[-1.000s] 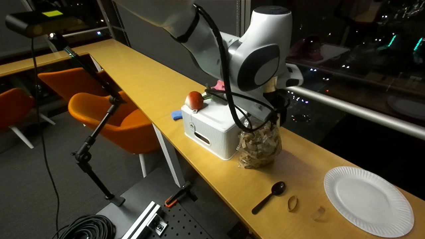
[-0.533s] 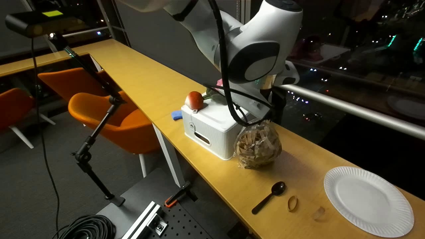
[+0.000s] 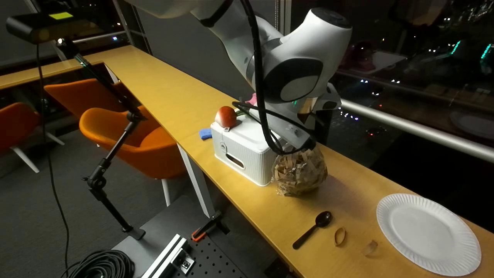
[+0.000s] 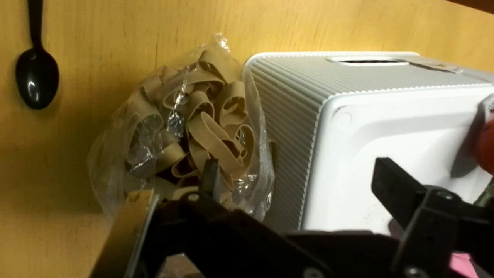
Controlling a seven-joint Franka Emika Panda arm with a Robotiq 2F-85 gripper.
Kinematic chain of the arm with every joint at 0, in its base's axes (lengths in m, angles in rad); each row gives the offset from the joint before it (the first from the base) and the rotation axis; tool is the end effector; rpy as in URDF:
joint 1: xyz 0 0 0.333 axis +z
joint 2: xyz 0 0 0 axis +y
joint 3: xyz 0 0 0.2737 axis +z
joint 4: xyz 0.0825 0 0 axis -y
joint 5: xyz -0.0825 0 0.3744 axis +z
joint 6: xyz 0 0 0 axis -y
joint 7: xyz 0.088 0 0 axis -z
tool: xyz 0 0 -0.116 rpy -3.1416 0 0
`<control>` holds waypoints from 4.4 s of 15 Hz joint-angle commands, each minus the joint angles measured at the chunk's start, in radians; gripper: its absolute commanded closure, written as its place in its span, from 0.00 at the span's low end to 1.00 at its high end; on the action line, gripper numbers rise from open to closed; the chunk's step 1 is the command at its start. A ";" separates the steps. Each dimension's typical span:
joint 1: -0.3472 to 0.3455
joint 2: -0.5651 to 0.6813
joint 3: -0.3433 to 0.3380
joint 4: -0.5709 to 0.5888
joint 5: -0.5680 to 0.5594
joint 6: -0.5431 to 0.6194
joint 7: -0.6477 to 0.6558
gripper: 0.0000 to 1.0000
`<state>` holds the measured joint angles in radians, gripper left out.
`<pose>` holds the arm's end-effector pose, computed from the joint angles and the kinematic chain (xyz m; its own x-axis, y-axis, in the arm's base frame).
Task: Remove the rubber bands from the table and put them in the plastic
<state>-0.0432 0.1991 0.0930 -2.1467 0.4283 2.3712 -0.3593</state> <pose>0.5513 0.0350 0.2700 0.9925 0.0870 0.0863 0.1093 -0.9468 -0.3026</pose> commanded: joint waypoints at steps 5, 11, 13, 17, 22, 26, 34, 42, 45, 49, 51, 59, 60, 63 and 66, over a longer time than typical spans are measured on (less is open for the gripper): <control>0.004 0.062 0.014 0.005 0.006 0.014 -0.034 0.00; 0.000 0.085 0.035 0.001 0.014 0.052 -0.059 0.39; -0.002 0.088 0.038 0.002 0.014 0.059 -0.062 0.54; -0.006 0.089 0.041 -0.002 0.016 0.069 -0.068 0.84; -0.006 0.088 0.040 0.000 0.014 0.076 -0.062 1.00; -0.006 0.084 0.040 0.005 0.013 0.080 -0.059 1.00; 0.005 0.100 0.046 0.082 0.003 0.067 -0.047 1.00; 0.033 0.128 0.064 0.184 -0.028 0.058 -0.027 1.00; 0.041 0.141 0.066 0.224 -0.036 0.056 -0.024 1.00; 0.048 0.153 0.064 0.271 -0.061 0.049 -0.013 1.00; 0.051 0.157 0.064 0.287 -0.083 0.048 -0.006 1.00; 0.053 0.175 0.060 0.321 -0.126 -0.019 0.022 0.51; 0.060 0.165 0.049 0.316 -0.149 -0.041 0.049 0.45; 0.061 0.127 0.034 0.300 -0.204 -0.118 0.109 0.23; 0.049 0.101 0.020 0.293 -0.220 -0.185 0.130 0.02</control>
<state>0.0079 0.3439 0.1354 -1.8465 0.2387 2.2663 -0.2674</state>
